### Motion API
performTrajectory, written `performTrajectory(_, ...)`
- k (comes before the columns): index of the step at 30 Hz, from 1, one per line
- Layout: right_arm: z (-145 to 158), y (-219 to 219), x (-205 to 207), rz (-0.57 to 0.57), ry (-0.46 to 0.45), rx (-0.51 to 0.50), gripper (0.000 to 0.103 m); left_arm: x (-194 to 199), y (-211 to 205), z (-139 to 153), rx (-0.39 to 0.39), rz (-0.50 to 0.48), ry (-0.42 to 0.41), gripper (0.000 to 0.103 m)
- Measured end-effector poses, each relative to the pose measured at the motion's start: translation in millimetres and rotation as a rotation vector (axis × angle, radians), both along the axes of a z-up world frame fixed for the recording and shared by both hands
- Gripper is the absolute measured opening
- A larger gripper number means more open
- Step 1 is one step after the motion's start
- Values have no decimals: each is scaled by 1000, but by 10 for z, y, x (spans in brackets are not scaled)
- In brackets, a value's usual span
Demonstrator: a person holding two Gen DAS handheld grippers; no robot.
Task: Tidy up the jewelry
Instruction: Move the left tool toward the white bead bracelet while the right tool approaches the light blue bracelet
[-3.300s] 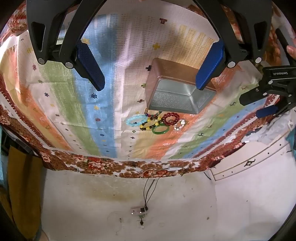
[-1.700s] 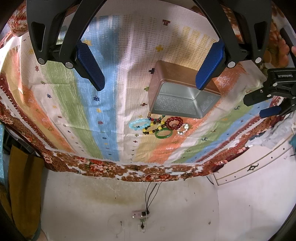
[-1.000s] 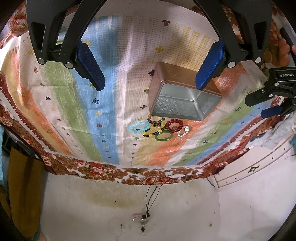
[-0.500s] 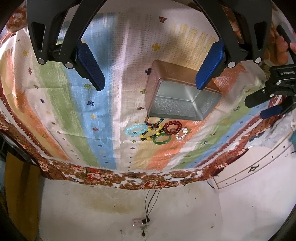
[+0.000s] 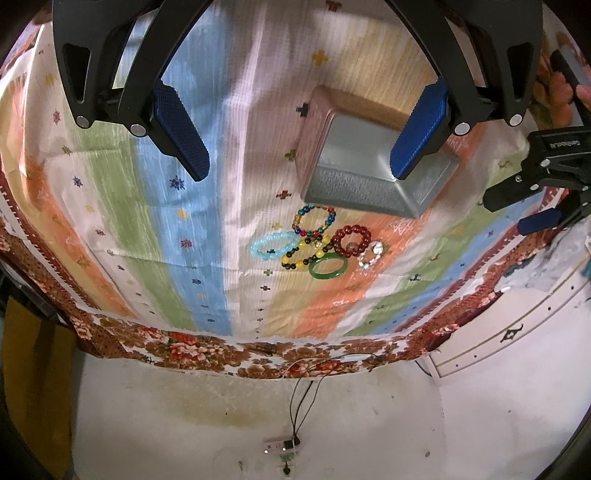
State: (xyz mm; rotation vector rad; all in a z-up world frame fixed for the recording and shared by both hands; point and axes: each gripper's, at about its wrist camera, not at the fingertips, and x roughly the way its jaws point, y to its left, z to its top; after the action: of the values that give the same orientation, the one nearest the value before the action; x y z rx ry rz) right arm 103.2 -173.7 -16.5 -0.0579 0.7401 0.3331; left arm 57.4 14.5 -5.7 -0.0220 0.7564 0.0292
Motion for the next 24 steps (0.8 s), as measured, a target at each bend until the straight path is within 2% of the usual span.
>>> performTrajectory(12,9,13,358,6,19,1,99,423,52,-39,-3,-7,51,97)
performTrajectory(24,-62,16,740,4,63,-18,99,851,271,-101,-24,35,98,97)
